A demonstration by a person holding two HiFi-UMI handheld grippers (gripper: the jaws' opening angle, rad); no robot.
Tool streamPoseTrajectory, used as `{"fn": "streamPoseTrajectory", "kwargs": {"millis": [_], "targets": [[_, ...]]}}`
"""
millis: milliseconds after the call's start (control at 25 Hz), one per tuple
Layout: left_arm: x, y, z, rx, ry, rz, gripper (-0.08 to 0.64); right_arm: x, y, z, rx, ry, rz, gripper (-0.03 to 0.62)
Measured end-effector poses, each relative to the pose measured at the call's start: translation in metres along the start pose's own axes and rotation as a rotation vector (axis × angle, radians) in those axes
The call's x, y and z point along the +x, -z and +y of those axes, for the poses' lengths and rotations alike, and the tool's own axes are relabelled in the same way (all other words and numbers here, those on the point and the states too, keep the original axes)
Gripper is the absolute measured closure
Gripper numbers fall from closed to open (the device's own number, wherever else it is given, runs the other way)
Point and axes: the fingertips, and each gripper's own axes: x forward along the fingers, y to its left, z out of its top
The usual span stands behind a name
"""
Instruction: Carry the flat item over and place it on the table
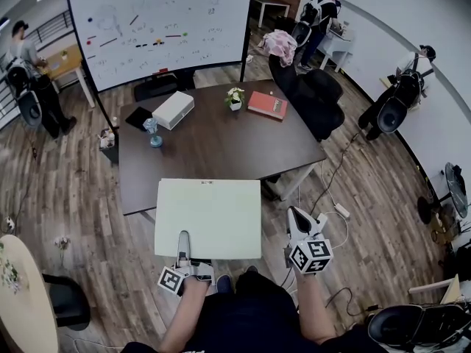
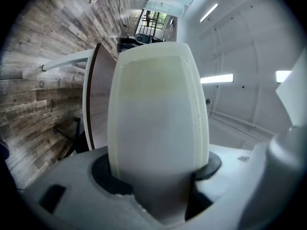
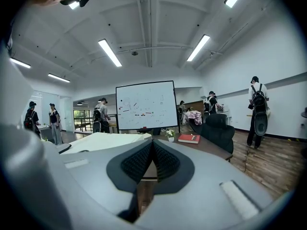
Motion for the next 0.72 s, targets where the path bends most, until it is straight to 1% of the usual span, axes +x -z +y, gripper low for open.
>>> {"fn": "streamPoseTrajectory", "kwargs": {"millis": [200,400,600,720], "targets": [[0.017,0.007,0.007,0.000,-0.008,0.012,0.264,0.014,0.004,-0.015,0.013,0.011,0.002,0.584],[0.040,0.005,0.013,0.012,-0.011,0.000,0.264,0.048,0.006,-0.019,0.020,-0.026,0.008,0.584],[0.063,0.004,0.015,0.022,-0.008,-0.011,0.263,0.081,-0.004,-0.025,0.021,-0.053,0.001,0.584],[0.084,0.005,0.023,0.021,-0.016,-0.026,0.264,0.102,-0.007,-0.033,0.015,-0.070,0.003,0.584]]}}
